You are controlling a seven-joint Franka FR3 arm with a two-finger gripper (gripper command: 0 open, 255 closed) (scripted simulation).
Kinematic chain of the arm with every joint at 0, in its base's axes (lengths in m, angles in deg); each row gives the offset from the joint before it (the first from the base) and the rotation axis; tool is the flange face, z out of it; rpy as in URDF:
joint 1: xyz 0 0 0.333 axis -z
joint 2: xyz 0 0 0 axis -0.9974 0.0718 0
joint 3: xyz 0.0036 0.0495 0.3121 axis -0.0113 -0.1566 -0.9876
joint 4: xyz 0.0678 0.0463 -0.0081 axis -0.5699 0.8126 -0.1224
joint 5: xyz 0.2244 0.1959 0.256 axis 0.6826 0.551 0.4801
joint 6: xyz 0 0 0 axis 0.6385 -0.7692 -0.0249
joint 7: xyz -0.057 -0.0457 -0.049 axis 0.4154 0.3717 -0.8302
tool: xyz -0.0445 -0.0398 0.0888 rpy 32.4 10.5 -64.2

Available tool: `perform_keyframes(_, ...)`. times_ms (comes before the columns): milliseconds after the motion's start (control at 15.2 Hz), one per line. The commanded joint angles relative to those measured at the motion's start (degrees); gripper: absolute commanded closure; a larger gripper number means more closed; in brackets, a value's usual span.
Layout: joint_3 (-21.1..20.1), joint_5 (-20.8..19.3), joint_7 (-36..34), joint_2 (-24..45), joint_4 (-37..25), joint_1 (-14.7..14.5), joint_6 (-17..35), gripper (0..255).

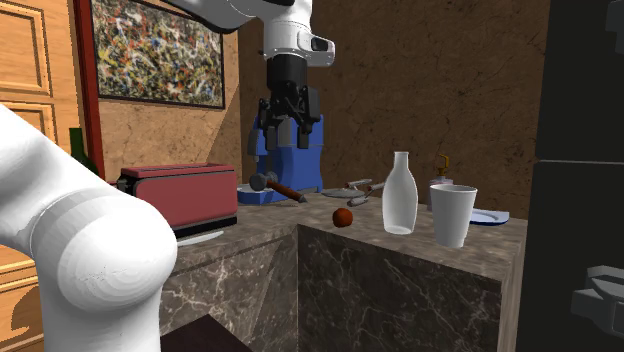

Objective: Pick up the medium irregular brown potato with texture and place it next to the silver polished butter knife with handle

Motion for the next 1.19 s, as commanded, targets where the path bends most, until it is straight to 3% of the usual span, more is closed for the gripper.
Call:
perform_keyframes(0,0.0,0.0,0.0,0.0,0.0,0.0,0.0,0)
perform_keyframes(528,-0.2,-0.2,3.3,13.3,-1.0,-2.1,14.9,0)
perform_keyframes(1122,-1.2,-0.5,6.7,30.3,-7.8,-4.1,28.1,0)
